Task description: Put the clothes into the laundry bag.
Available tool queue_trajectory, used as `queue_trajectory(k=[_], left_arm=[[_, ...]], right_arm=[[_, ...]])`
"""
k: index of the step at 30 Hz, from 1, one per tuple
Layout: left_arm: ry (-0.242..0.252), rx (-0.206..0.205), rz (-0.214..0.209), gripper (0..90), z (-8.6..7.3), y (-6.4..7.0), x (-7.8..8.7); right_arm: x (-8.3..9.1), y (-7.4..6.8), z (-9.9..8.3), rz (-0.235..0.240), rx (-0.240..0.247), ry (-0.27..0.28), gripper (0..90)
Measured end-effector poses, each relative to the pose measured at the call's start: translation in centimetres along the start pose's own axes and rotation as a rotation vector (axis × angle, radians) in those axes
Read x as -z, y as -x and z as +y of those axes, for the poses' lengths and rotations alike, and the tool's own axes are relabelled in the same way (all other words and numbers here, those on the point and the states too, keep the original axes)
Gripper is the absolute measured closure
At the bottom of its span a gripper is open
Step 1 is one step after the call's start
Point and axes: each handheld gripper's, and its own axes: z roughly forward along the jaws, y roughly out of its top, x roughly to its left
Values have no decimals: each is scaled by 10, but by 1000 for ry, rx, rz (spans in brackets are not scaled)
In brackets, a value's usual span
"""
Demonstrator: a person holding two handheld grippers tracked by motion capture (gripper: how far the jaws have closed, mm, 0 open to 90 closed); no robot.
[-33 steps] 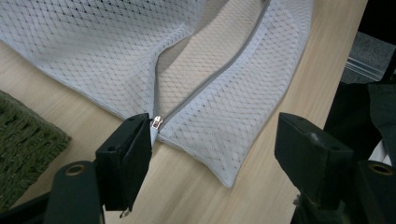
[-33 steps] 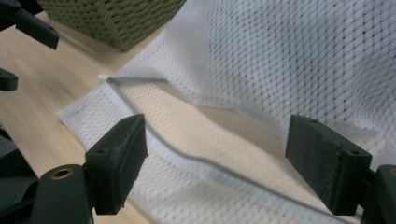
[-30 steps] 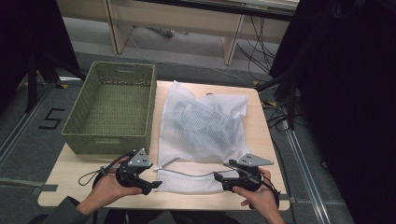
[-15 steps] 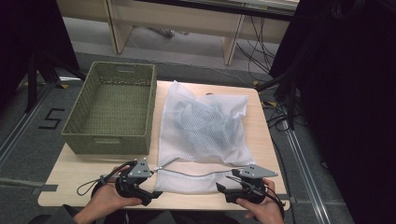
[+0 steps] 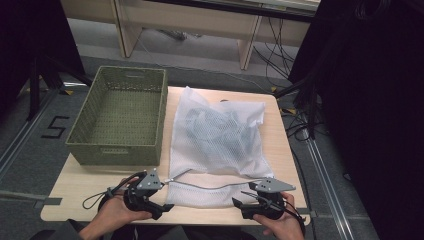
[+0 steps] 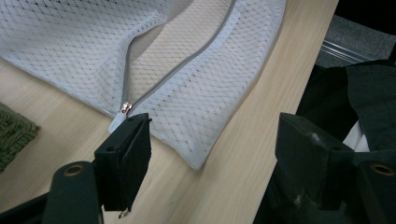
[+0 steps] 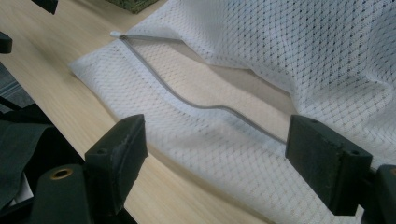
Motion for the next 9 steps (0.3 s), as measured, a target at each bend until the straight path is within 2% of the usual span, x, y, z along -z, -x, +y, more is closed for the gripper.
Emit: queue_trajectory(k=[9], left_arm=[[-1,-10,-5,265,0,-1,-1]], right_arm=[[0,1,0,-10,7,-3,215]])
